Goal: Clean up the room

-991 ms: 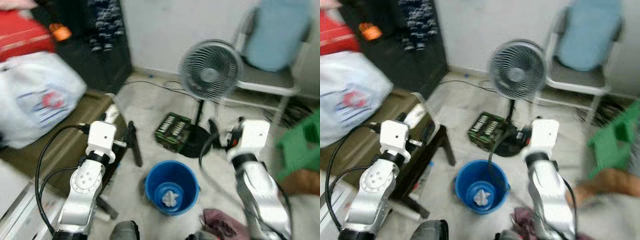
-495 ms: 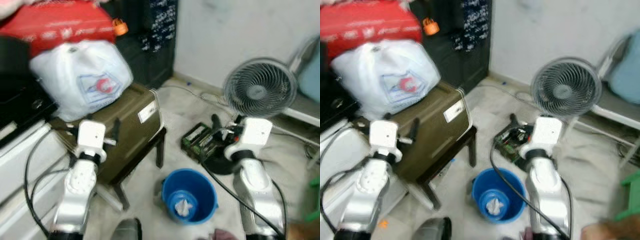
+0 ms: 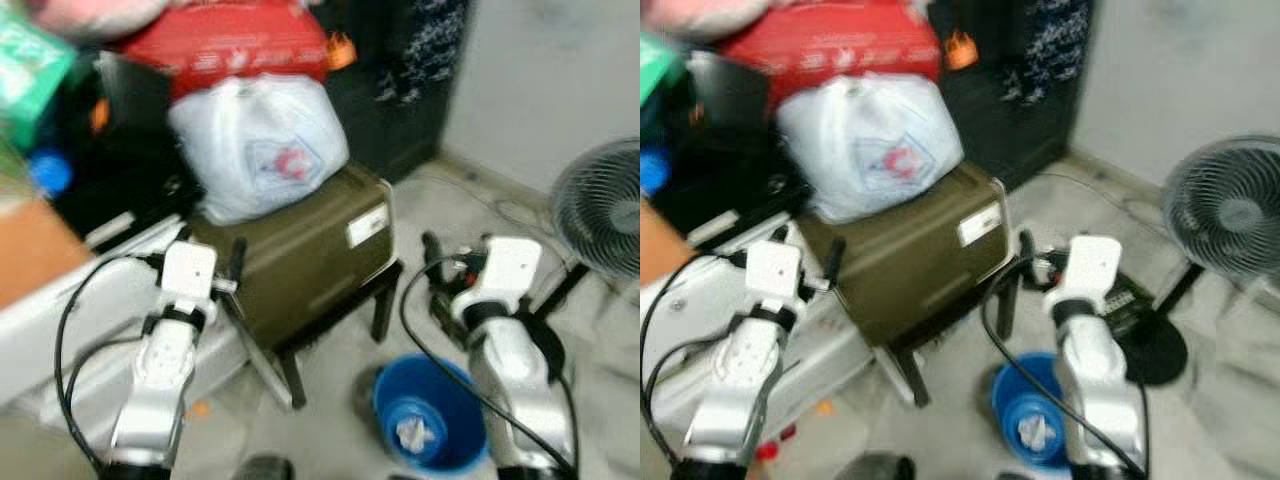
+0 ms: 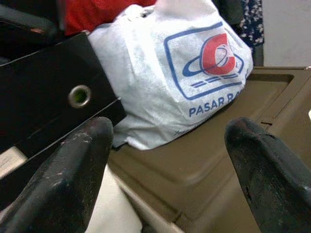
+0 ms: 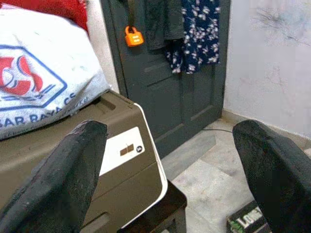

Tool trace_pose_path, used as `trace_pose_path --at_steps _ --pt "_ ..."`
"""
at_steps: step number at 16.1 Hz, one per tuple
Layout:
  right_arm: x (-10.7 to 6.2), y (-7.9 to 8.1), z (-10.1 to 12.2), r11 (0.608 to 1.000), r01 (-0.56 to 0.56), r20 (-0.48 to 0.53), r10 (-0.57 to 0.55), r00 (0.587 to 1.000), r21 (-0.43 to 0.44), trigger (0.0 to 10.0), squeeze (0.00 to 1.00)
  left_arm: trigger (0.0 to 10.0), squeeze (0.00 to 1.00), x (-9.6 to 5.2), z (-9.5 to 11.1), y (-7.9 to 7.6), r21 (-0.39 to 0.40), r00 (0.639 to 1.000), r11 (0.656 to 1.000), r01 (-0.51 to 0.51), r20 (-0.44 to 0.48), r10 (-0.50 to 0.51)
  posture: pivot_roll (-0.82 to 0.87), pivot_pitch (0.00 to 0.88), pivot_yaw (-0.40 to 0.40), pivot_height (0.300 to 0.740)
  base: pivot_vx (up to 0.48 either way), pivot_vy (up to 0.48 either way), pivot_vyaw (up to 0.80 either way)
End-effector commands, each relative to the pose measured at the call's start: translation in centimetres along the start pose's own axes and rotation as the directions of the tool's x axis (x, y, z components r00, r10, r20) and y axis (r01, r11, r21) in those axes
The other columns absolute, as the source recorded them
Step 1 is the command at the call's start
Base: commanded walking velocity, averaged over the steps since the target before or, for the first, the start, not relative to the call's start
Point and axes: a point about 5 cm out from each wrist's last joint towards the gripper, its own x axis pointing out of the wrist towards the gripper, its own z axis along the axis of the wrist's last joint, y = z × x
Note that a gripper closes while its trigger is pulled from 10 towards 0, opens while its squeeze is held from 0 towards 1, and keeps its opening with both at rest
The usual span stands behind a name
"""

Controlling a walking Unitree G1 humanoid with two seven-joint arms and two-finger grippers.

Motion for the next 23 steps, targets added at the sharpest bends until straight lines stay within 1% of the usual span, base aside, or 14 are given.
trace_pose_path --at_steps 1,5,7,9,12,16,20,23 --pt "0.2 0.9 0.1 0.999 -0.03 0.001 0.03 1.0 0.025 10.0 0.0 10.0 0.0 -0.1 0.0 0.7 0.023 1.0 1.0 -0.015 -0.003 0.015 -0.03 0.0 0.016 0.74 0.0 0.0 0.8" --pt "0.0 0.9 0.0 0.999 -0.039 -0.009 0.039 0.999 0.028 10.0 0.0 10.0 0.0 -0.9 -0.2 0.7 0.039 0.999 0.999 -0.028 -0.015 0.029 -0.03 0.0 0.012 0.74 0.0 0.0 0.8" --pt "0.1 0.9 0.0 0.999 -0.045 -0.014 0.045 0.999 0.028 10.0 0.0 10.0 0.0 -1.3 -0.2 0.4 0.02 1.0 1.0 -0.009 -0.022 0.009 -0.02 0.0 -0.002 0.74 0.0 0.0 0.8" --pt "0.4 1.4 -0.2 0.997 -0.073 -0.026 0.073 0.997 0.031 10.0 0.0 10.0 0.0 -1.8 -0.4 0.5 0.023 0.999 0.999 -0.023 -0.032 0.024 0.0 0.0 -0.022 0.74 0.0 0.0 0.8" --pt "0.8 1.7 -0.1 0.995 -0.091 -0.027 0.092 0.995 0.03 10.0 0.0 10.0 0.0 -2.1 -0.4 0.5 0.023 0.999 0.999 -0.035 -0.036 0.035 0.01 0.0 -0.03 0.74 0.0 0.0 0.8" --pt "1.2 1.6 0.0 0.996 -0.09 -0.024 0.09 0.996 0.024 10.0 0.0 10.0 0.0 -2.0 -0.4 0.5 0.019 0.999 1.0 -0.024 -0.038 0.025 0.0 0.0 -0.025 0.74 0.0 0.0 0.8" --pt "1.1 1.2 -0.1 0.997 -0.08 -0.028 0.081 0.996 0.017 10.0 0.0 10.0 0.0 -2.1 -0.4 0.5 0.024 0.999 0.999 -0.027 -0.039 0.028 -0.01 0.0 -0.019 0.74 0.0 0.0 0.8" --pt "1.3 1.5 -0.1 0.996 -0.087 -0.029 0.088 0.996 0.02 10.0 0.0 10.0 0.0 -1.9 -0.4 0.3 0.023 0.999 0.999 -0.023 -0.038 0.023 0.0 0.0 -0.02 0.74 0.0 0.0 0.8"
